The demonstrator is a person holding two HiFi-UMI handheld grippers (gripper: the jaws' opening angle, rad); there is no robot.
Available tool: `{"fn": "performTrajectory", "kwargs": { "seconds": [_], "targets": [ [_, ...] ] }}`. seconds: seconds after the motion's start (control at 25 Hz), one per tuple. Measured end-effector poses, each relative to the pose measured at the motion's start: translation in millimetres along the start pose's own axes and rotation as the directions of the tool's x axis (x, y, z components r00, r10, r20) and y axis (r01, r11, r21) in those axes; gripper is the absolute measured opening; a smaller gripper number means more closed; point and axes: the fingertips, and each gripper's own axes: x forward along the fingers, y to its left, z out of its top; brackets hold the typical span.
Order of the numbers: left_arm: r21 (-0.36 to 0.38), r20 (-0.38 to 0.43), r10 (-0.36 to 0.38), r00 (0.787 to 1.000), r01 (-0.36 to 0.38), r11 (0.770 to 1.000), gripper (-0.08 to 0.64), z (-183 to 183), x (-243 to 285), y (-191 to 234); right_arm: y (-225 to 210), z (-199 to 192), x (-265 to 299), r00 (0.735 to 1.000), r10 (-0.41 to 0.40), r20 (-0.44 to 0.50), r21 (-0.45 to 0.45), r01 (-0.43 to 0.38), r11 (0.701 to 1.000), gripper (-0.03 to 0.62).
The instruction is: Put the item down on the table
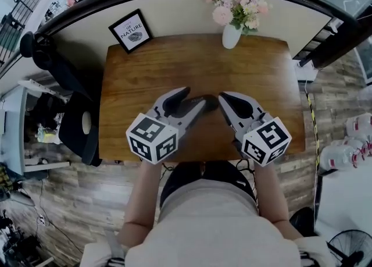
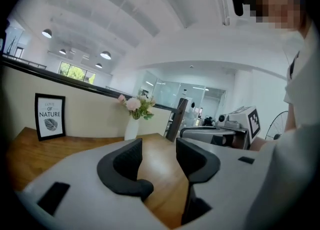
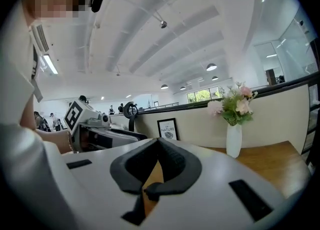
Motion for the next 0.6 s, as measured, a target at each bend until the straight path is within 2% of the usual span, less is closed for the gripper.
{"fn": "performTrajectory", "kwargs": {
  "seconds": [0.16, 0.28, 0.4, 0.52, 0.6],
  "targets": [
    [-0.005, 0.034, 0.042, 0.999, -0.042, 0.999, 0.186, 2.9, -8.9, -0.1, 12.8, 2.1, 5.3, 0.999, 0.041, -0.002, -0.014, -0.041, 0.999, 0.01],
    [0.005, 0.024, 0.059, 0.998, -0.059, 0.998, 0.152, -2.3, -14.6, -1.3, 23.5, -0.2, 8.7, 0.998, 0.064, -0.006, -0.023, -0.064, 0.998, 0.011],
    [0.015, 0.011, 0.093, 0.996, -0.093, 0.996, 0.086, -10.3, -21.3, -0.6, 31.9, -3.4, 9.2, 0.997, 0.076, -0.007, -0.025, -0.076, 0.997, 0.011],
    [-0.014, 0.05, 0.146, 0.988, -0.145, 0.989, 0.025, -12.7, -29.8, 2.7, 35.5, -6.6, 8.1, 0.997, 0.073, -0.009, -0.022, -0.073, 0.997, 0.011],
    [-0.034, 0.068, 0.169, 0.983, -0.167, 0.985, 0.012, -15.1, -33.2, 3.5, 37.1, -10.1, 7.5, 0.997, 0.071, -0.014, -0.018, -0.072, 0.997, 0.011]
  ]
}}
